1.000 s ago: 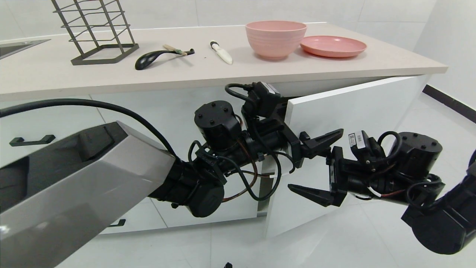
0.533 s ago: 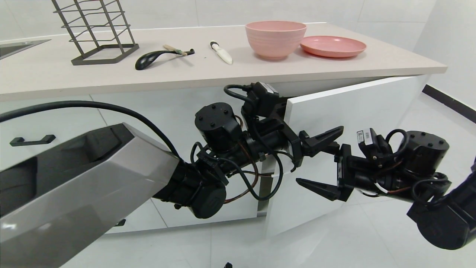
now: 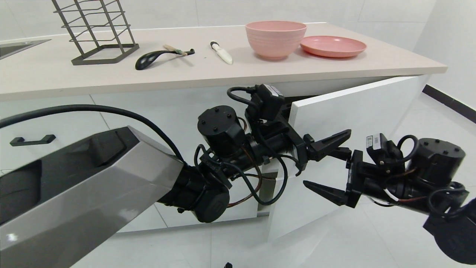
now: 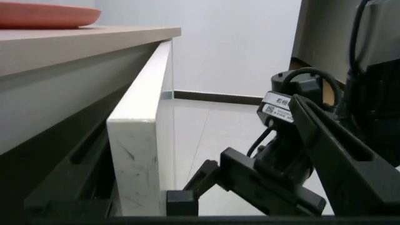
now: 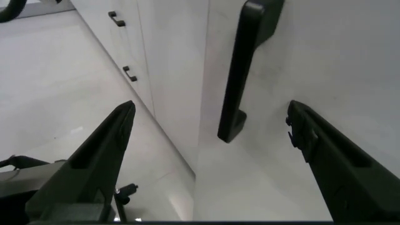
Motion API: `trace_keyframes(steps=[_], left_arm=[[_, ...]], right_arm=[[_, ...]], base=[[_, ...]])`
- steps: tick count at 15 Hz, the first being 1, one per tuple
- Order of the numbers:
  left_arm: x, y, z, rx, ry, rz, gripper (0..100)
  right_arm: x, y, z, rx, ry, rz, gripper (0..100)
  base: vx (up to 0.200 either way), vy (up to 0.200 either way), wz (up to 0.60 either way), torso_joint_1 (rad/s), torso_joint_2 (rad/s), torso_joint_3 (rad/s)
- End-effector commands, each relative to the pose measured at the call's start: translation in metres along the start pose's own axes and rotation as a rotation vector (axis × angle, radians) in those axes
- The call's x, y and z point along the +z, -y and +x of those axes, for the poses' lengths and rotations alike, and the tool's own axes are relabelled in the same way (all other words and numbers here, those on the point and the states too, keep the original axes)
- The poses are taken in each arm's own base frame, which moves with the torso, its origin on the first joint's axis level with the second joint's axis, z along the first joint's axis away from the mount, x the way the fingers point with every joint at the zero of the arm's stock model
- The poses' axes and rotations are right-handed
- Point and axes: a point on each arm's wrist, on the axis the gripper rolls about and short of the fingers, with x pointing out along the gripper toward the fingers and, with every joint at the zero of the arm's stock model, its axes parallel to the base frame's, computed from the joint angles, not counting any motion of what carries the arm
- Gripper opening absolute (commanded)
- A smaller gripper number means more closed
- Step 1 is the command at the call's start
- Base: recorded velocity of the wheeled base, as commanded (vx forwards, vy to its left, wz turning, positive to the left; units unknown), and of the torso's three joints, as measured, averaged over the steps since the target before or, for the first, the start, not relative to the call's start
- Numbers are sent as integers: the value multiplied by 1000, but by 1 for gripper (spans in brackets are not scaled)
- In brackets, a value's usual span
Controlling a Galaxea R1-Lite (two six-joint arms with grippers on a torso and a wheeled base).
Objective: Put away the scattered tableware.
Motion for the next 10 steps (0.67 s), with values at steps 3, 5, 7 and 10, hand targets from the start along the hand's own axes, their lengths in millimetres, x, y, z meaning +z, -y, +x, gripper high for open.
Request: trace_keyframes(steps=[3, 5, 7, 10], left_arm=[[-10, -2, -2, 16, 1, 2, 100], [-10, -2, -1, 16, 3, 3, 100], [-14, -2, -1, 17, -4, -1, 100], [-19, 0, -1, 41, -14, -12, 100]], right_arm=[[26, -37, -41, -76, 11, -41, 100], [38, -52, -61, -102, 41, -76, 100], [45, -68, -79, -115, 67, -103, 100], [61, -90, -109, -182, 141, -189, 100]], base=[[0, 0, 0, 0, 0, 0], [0, 0, 0, 0, 0, 0], [0, 0, 0, 0, 0, 0], [0, 0, 0, 0, 0, 0]])
